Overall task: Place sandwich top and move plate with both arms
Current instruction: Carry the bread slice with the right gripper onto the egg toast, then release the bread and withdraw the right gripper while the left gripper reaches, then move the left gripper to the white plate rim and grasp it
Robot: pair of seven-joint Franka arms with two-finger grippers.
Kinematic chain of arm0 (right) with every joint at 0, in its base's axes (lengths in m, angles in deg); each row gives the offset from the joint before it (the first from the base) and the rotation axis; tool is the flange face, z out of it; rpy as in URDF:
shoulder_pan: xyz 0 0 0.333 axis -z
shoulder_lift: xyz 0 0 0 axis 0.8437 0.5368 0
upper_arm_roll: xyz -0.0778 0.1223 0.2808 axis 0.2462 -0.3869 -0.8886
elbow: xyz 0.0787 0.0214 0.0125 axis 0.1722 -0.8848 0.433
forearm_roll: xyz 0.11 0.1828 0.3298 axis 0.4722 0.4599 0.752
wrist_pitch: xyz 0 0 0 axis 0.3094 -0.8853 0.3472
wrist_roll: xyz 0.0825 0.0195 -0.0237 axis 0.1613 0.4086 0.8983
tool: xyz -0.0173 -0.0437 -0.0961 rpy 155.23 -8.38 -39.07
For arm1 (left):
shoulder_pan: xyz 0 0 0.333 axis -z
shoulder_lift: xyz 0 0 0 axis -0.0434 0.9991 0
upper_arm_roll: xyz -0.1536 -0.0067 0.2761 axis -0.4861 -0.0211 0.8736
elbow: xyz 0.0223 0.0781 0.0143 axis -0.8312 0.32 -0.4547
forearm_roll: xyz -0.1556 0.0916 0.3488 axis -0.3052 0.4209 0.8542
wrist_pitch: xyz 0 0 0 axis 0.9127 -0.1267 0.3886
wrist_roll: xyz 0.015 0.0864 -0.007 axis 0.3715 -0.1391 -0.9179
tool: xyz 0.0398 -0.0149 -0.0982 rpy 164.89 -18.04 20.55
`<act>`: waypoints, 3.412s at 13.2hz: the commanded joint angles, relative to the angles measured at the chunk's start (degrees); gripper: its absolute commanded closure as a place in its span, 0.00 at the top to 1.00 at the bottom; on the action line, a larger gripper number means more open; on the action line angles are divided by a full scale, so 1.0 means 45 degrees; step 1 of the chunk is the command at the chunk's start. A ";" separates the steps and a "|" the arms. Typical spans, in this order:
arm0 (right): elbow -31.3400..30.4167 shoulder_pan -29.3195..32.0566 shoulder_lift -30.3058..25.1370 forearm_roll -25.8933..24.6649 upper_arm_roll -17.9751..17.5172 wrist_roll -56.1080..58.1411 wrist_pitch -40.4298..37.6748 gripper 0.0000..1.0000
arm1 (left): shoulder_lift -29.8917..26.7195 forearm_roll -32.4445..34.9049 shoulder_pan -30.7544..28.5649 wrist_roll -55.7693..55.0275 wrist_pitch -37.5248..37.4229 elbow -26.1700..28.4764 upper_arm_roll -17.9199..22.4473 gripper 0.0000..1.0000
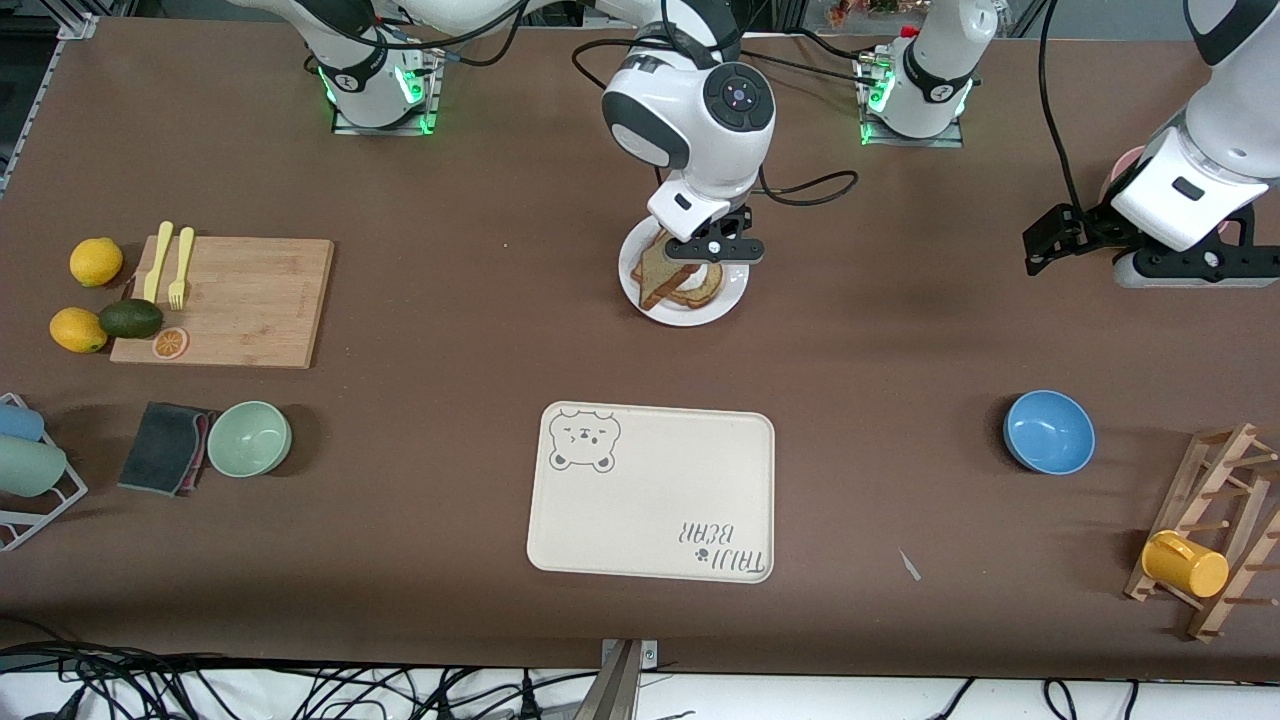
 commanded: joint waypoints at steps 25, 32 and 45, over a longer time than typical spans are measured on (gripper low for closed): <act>-0.0286 0.5133 -0.4199 0.0379 0.0438 0.1105 -0.3520 1.00 | 0.0800 -0.2459 0.0075 0.0286 -0.0760 0.0036 -0.0086 1.00; -0.1530 0.7891 -0.5292 0.1414 0.1273 0.5593 -0.3310 1.00 | 0.2985 -0.5289 0.0153 0.0306 -0.0489 0.0076 -0.0125 1.00; -0.8647 1.0292 -1.0860 0.3419 0.2860 1.0719 0.0051 1.00 | 0.6173 -1.1848 0.0192 0.5574 0.2949 0.3197 -0.1727 1.00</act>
